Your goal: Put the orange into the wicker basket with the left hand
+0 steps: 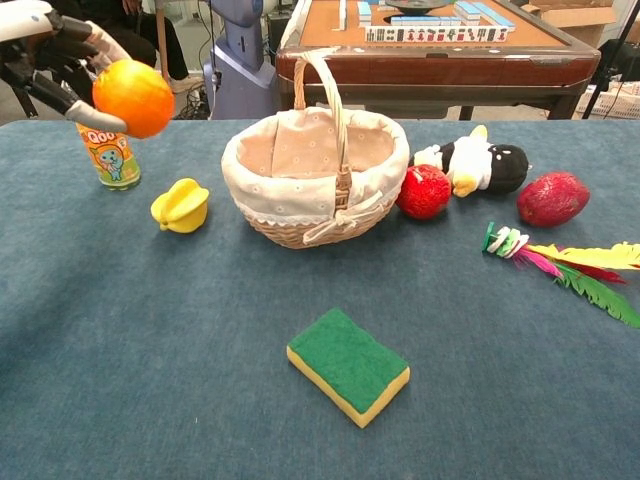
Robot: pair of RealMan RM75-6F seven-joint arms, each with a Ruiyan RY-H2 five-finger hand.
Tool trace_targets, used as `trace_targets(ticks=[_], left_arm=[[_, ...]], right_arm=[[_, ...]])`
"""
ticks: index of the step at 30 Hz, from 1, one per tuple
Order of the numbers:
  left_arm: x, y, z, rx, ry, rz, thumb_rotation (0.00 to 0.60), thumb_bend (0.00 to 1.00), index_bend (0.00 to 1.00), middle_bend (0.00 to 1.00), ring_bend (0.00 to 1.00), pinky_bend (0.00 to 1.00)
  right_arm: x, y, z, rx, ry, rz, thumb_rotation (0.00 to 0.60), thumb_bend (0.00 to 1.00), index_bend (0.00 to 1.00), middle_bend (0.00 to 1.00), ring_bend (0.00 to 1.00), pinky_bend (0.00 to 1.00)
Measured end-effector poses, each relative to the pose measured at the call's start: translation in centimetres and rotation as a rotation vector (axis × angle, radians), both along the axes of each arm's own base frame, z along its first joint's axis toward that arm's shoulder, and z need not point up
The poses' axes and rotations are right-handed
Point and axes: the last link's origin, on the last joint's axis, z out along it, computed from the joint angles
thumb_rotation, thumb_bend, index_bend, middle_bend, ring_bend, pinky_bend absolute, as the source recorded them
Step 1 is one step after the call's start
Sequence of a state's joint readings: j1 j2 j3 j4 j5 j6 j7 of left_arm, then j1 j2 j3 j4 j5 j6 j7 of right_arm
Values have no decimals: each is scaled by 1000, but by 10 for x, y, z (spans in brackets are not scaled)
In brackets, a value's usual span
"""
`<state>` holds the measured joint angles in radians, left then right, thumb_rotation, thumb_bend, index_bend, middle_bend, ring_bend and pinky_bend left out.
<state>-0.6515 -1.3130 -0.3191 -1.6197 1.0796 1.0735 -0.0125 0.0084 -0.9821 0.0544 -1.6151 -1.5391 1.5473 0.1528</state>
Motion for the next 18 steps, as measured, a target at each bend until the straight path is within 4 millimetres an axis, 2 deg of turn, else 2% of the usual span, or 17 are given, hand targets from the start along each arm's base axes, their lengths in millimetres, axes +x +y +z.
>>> trace_targets(ticks=[18], left_arm=[[59,14,-42,-73,-55,-59,600,115,467,554,489,330]], right_arm=[[-5,2,0,4,-9,-9,600,252,268,278,214,239]])
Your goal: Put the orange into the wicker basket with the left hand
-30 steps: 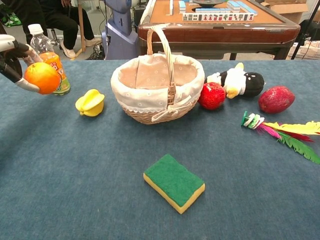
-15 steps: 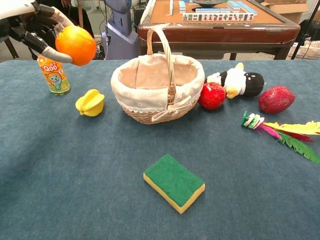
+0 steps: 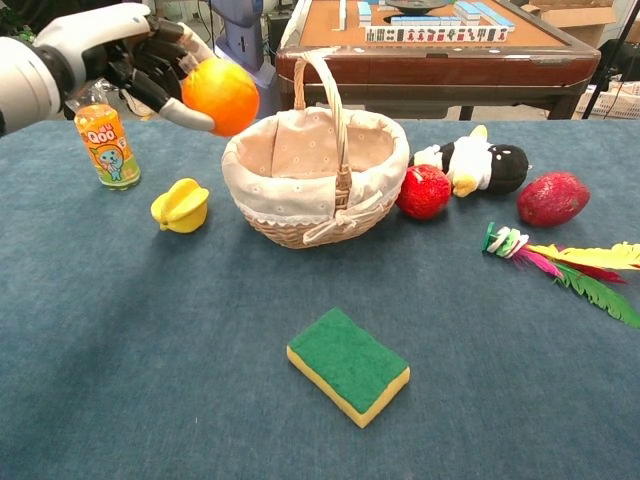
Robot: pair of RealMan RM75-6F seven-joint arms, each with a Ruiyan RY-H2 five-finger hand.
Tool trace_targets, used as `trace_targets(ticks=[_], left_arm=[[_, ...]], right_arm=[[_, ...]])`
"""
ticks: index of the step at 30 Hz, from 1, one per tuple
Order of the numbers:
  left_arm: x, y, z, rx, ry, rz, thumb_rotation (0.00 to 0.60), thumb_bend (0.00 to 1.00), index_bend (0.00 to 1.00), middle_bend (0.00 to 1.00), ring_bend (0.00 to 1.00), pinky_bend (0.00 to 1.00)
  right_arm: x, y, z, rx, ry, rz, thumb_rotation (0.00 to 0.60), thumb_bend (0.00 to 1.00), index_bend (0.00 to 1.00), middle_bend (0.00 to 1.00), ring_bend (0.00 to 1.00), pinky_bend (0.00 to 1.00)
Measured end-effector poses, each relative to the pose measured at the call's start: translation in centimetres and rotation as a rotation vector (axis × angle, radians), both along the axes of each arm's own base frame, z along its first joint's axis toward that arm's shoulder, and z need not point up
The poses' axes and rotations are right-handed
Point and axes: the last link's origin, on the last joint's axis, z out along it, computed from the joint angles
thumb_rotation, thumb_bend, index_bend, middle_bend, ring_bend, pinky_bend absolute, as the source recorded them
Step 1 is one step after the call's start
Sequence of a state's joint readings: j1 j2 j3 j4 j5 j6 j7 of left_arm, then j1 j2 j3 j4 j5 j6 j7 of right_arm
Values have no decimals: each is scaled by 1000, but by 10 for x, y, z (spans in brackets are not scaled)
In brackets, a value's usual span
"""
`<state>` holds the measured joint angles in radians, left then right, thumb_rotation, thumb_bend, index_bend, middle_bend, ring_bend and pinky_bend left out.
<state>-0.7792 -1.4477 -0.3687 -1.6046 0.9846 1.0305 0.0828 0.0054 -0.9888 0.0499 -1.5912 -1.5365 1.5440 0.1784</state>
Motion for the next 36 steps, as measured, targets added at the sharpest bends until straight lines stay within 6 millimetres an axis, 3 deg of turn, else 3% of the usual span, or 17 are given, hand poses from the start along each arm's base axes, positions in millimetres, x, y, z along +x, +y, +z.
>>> trace_targets(ticks=[6,11,14,18,27,36], left_arm=[[13,4,-13,-32,-7,4,600,115,420,511,476,330],[18,8,-25,-52,7,22,600,115,316,432,450,330],[19,11,-28,-50,22,31,600,116,236,375,379,330],[17,13,-30,-44,42,51,600,112,134,229,256,320],[4,7,-12,1,77,73,600,110,103,179,228,319],[-43,-23,27,21,203,147,600,109,169,179,232,319]], right_arm=[[-2,2,2,-6,0,-5,600,252,268,278,215,239],[-3,5,4,-13,-2,-7,600,252,268,278,215,239],[-3,5,5,-14,-2,-7,600,252,268,278,215,239],[-3,6,6,-16,-2,-4,600,252,268,278,214,239],[-1,5,7,-13,-3,3,600,252,268,278,214,239],[0,3,5,-6,-2,4,600,251,269,278,214,239]])
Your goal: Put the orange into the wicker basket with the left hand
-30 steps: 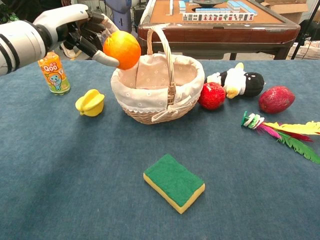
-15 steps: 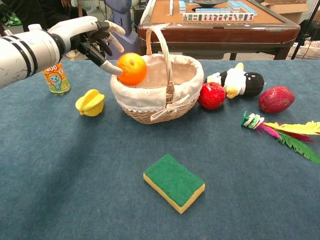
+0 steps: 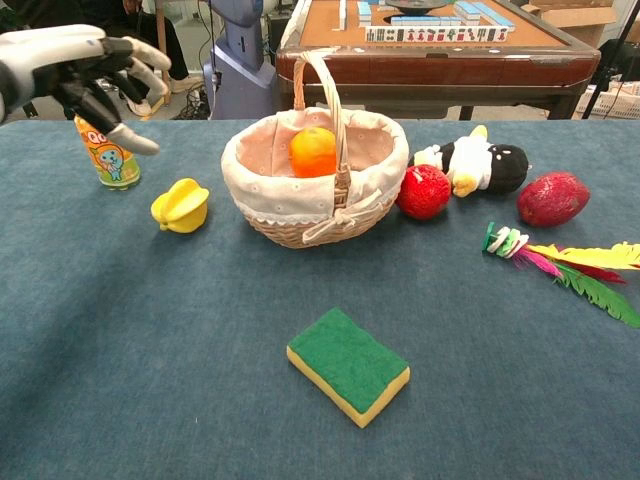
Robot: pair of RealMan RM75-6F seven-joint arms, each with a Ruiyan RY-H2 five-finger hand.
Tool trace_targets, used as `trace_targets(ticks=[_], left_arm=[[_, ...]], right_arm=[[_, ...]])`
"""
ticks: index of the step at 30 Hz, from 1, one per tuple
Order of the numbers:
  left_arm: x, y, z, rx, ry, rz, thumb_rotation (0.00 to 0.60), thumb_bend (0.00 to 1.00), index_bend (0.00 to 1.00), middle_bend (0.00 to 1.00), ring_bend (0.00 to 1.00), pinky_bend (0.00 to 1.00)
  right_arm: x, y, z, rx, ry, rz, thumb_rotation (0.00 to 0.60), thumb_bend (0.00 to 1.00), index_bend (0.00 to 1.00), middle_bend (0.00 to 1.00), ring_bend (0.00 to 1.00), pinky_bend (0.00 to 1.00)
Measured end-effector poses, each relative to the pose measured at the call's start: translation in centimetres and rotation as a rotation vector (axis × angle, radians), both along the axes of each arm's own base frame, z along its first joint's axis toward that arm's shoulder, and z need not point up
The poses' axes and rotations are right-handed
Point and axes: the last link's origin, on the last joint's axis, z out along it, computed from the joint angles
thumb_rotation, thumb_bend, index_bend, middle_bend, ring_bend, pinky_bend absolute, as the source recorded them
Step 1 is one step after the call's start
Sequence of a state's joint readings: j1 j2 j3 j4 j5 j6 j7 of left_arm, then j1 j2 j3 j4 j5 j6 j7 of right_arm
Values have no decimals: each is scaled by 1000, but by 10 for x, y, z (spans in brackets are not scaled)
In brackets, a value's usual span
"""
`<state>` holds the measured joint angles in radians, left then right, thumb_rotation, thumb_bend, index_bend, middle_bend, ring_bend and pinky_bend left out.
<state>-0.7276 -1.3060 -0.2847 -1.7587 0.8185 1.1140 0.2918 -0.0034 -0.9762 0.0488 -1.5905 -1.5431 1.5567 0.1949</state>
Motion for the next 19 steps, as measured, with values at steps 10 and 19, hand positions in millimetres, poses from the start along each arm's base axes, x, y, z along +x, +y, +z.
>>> trace_targets(ticks=[10,19], left_arm=[[-75,-55,44,159,131,80,600,110,213,180,240,319],[-107,-107,58,197,186,37,600,110,234,189,240,304]], right_arm=[[-1,-3,-4,15,1,3,600,252,269,278,214,239],[2,-6,-5,25,0,14,600,252,287,278,214,239]])
